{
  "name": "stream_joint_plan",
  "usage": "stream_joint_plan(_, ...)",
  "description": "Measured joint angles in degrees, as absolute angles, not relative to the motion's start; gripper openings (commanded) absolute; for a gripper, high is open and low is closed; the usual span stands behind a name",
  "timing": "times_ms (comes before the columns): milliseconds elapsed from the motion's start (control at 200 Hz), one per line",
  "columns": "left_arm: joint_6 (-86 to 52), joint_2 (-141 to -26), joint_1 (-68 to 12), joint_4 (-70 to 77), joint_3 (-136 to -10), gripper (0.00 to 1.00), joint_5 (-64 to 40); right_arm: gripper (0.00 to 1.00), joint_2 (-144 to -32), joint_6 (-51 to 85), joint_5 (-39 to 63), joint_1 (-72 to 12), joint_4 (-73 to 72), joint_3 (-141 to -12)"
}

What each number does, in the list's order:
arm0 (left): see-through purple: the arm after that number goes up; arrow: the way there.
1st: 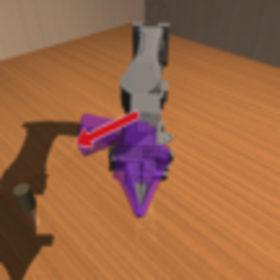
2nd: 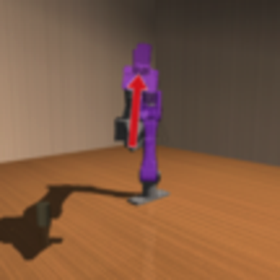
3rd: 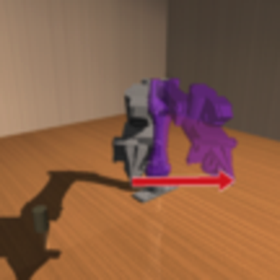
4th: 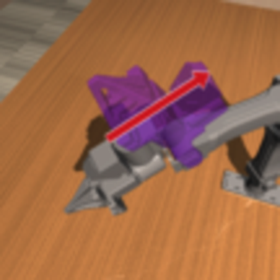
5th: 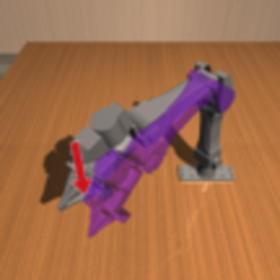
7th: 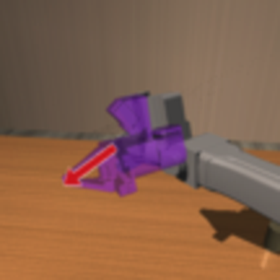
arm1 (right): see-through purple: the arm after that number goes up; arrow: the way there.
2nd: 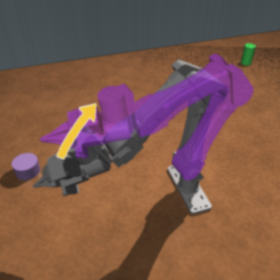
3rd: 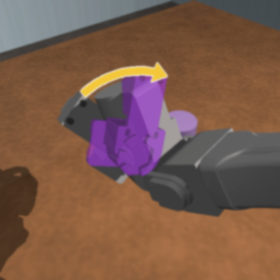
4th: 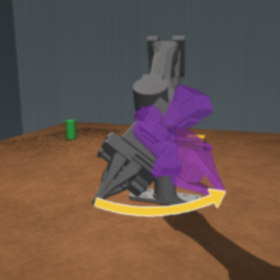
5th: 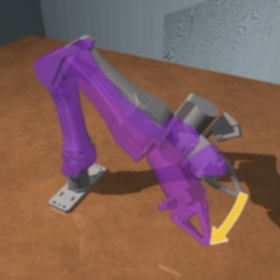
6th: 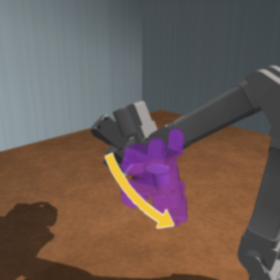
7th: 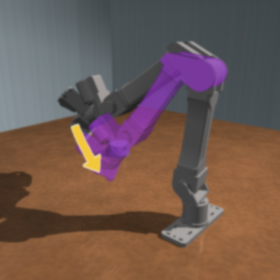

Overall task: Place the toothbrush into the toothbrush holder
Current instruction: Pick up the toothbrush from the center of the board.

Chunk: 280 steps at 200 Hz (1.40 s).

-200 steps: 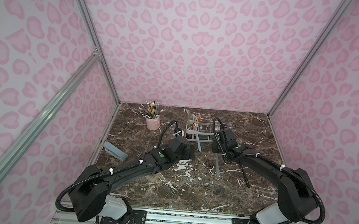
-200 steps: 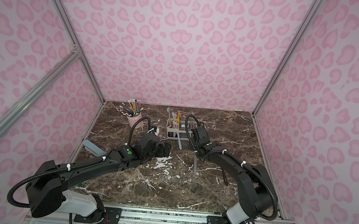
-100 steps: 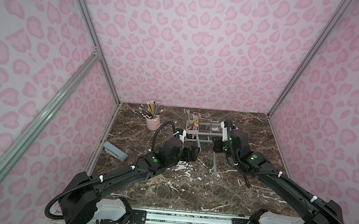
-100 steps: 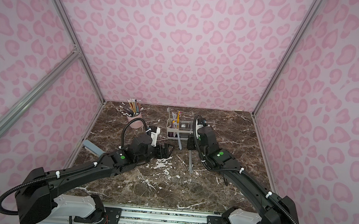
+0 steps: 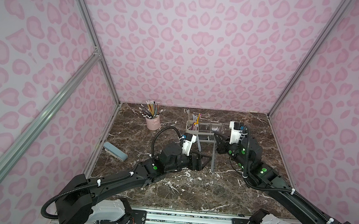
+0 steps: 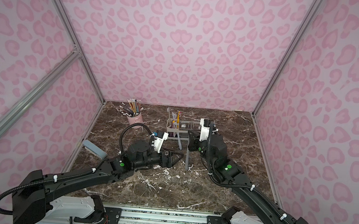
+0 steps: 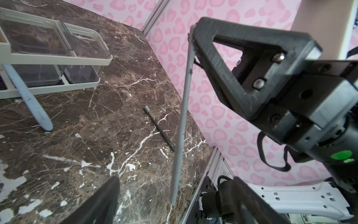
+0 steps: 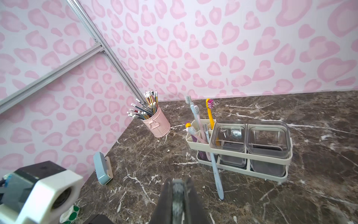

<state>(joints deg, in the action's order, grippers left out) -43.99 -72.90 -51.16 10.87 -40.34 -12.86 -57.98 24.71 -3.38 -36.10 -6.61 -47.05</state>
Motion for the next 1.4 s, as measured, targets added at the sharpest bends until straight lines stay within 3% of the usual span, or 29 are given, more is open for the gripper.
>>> stream_joint_plan(330, -45.06, -76.18, -51.62, 13.61, -39.72, 0.73, -15.27, 0.0, -55.59, 25.67, -4.69, -38.17, -10.26, -46.41)
stream_joint_plan(545, -45.12, -76.79, -51.83, 14.59, -39.77, 0.53, -15.68, 0.0, -55.57, 25.69, -5.06, -38.83, -11.42, -46.41)
stream_joint_plan(700, -45.23, -77.73, -51.94, 14.79, -39.81, 0.51, -16.03, 0.0, -56.18, 25.98, -5.48, -39.0, -11.49, -46.44)
stream_joint_plan(995, -45.17, -78.43, -52.47, 14.72, -39.88, 0.37, -16.05, 0.0, -57.25, 26.11, -6.48, -39.33, -11.44, -46.85)
stream_joint_plan(1115, -44.99, -78.65, -52.51, 14.66, -40.03, 0.25, -16.05, 0.0, -57.91, 26.11, -6.48, -39.35, -11.07, -47.2)
stream_joint_plan(1400, -43.24, -78.76, -52.8, 14.55, -40.47, 0.14, -16.25, 0.0, -58.43, 26.13, -6.48, -39.35, -10.5, -47.57)
